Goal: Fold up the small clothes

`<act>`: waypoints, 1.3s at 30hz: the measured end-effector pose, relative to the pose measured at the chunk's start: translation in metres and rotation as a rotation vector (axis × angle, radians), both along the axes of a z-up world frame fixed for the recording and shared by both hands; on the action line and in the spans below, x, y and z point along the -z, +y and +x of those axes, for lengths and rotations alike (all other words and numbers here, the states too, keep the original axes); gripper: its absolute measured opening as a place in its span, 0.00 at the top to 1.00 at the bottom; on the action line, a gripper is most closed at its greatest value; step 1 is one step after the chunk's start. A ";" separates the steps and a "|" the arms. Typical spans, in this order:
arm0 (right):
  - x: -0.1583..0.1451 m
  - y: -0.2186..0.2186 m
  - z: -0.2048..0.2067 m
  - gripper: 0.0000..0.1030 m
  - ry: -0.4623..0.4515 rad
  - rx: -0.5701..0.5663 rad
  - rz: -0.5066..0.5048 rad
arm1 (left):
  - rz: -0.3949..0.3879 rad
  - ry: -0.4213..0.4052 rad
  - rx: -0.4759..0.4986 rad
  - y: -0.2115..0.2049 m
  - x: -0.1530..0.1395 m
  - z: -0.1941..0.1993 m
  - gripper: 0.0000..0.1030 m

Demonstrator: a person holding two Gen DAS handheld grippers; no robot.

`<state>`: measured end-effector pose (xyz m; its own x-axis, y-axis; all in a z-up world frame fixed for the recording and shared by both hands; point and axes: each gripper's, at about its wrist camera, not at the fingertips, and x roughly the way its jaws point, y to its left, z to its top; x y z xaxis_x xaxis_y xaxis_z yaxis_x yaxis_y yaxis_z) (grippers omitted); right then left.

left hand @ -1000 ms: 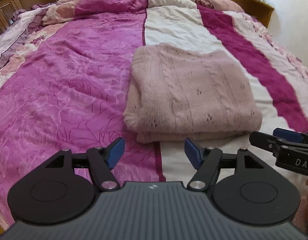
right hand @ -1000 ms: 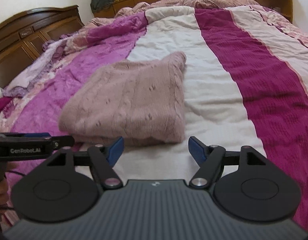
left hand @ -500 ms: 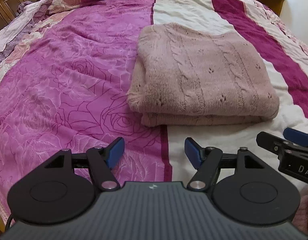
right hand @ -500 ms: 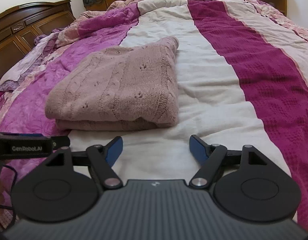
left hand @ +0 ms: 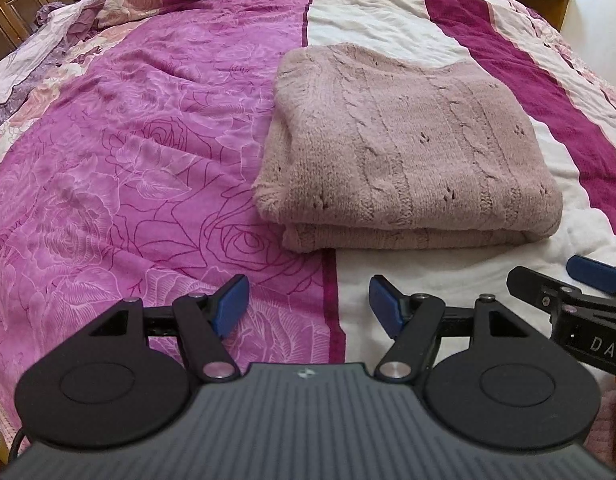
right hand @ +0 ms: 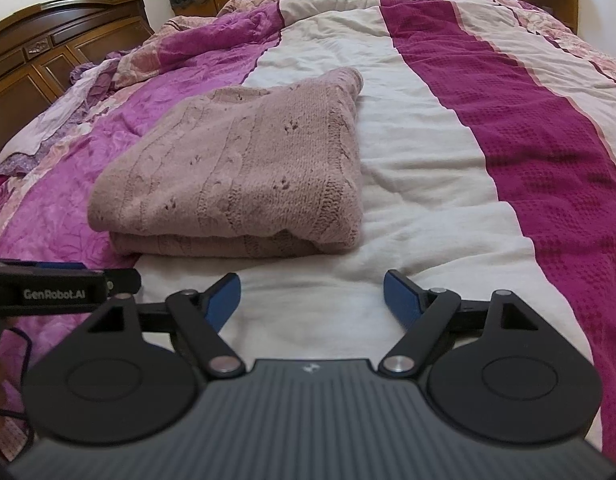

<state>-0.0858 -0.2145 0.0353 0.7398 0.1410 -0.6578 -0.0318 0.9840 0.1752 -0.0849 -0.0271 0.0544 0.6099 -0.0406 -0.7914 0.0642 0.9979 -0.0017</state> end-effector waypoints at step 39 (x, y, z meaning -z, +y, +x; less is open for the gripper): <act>0.000 0.001 0.000 0.22 0.000 0.000 -0.002 | 0.008 -0.003 0.018 -0.003 0.001 -0.001 0.29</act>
